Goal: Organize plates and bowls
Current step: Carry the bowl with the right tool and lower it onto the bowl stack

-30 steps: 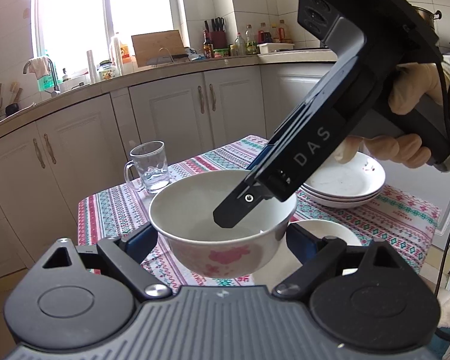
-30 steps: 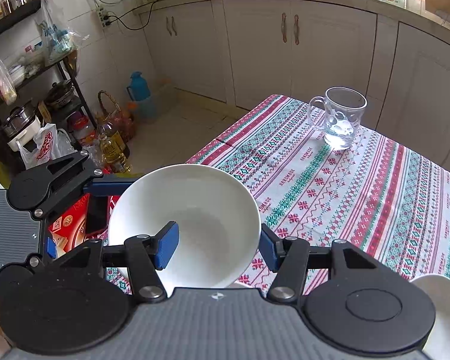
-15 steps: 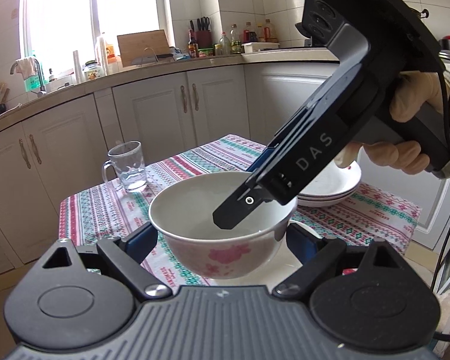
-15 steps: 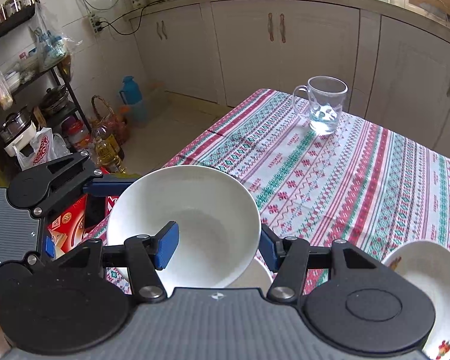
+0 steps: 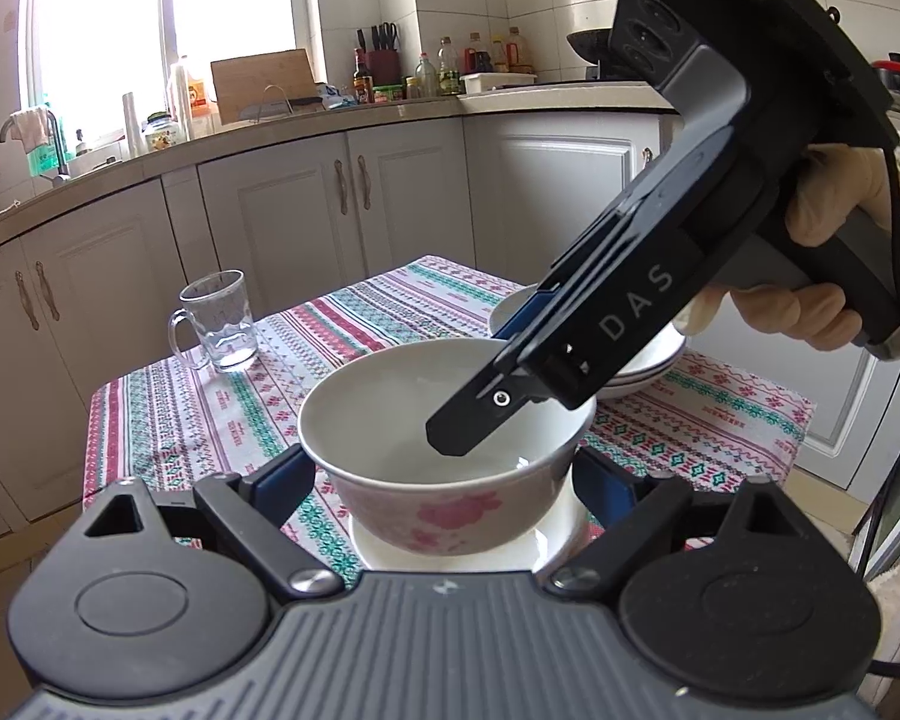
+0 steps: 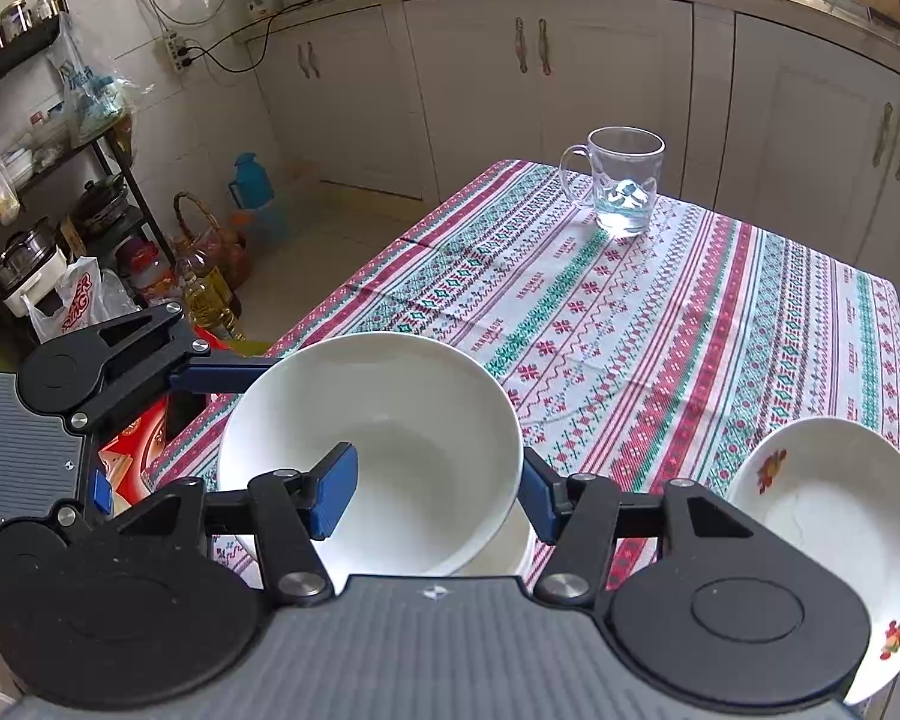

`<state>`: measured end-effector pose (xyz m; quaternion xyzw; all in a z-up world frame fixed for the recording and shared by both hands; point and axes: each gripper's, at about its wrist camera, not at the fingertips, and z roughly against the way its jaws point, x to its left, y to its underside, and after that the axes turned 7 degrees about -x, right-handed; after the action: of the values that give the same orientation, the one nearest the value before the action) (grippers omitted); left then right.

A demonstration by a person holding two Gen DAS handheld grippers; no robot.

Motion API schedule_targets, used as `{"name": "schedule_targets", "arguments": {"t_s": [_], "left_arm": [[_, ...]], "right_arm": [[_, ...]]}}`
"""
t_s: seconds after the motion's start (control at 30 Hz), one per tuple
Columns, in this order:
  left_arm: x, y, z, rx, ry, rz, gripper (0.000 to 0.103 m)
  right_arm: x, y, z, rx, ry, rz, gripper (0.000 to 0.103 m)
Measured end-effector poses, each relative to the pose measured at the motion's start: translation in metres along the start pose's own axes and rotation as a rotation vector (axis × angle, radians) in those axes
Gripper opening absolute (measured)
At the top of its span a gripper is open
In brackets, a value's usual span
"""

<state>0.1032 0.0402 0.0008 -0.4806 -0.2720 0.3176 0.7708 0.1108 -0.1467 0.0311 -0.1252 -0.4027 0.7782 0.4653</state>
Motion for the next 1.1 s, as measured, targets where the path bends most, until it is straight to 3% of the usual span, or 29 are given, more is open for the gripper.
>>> {"name": "schedule_targets", "arguments": {"t_s": [1.1], "left_arm": [[0.001, 0.015, -0.015, 0.043, 0.026, 0.067, 0.092]], "right_arm": [[-0.009, 0.019, -0.01, 0.01, 0.003, -0.034, 0.064]]}}
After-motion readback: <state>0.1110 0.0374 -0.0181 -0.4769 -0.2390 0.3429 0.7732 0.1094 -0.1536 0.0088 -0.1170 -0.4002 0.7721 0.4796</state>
